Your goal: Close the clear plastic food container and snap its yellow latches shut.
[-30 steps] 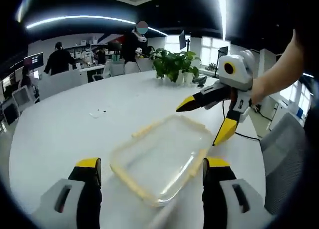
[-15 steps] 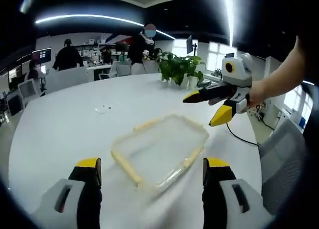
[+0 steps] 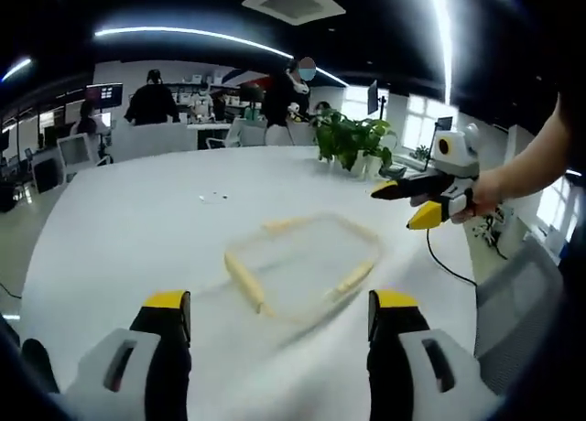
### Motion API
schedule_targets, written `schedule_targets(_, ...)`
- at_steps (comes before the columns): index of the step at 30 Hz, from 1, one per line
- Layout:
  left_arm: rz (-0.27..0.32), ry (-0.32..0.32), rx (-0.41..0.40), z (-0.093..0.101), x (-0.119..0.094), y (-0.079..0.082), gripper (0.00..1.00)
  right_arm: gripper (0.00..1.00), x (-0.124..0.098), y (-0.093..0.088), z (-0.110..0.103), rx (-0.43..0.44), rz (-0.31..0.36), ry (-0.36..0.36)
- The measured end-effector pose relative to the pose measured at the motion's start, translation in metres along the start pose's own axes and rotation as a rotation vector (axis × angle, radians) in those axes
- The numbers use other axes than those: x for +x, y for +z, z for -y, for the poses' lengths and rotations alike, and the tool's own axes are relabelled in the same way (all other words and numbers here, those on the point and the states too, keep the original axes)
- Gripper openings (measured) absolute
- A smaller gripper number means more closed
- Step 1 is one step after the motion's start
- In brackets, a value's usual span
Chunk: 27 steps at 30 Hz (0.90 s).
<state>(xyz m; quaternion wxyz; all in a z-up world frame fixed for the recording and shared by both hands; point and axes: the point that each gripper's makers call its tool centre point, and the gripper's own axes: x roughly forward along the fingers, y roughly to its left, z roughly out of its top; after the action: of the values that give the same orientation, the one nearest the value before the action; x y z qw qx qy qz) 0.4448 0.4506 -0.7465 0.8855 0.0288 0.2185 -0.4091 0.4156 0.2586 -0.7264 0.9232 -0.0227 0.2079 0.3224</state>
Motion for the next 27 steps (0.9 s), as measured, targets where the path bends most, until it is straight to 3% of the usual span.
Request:
schedule_targets(9,0.015,0.037,-0.043,0.005,-0.021,-0.01,0.78,0.68,-0.031,-0.007,0.004,0.042,0.013,-0.051)
schedule_targets(20,0.067,0.091,-0.113,0.005,-0.048,-0.01,0.78,0.68,-0.064,-0.012,-0.003,0.064,0.032,-0.07)
schedule_targets(24,0.087,0.107,-0.126,0.006,-0.057,-0.008,0.78,0.68,-0.075,-0.012,-0.006,0.088,0.049,-0.076)
schedule_targets(26,0.096,0.114,-0.131,0.007,-0.063,-0.006,0.77,0.68,-0.082,-0.009,-0.003,0.162,0.083,-0.095)
schedule_targets(27,0.104,0.121,-0.129,0.007,-0.065,-0.005,0.77,0.68,-0.086,-0.01,-0.001,0.153,0.085,-0.107)
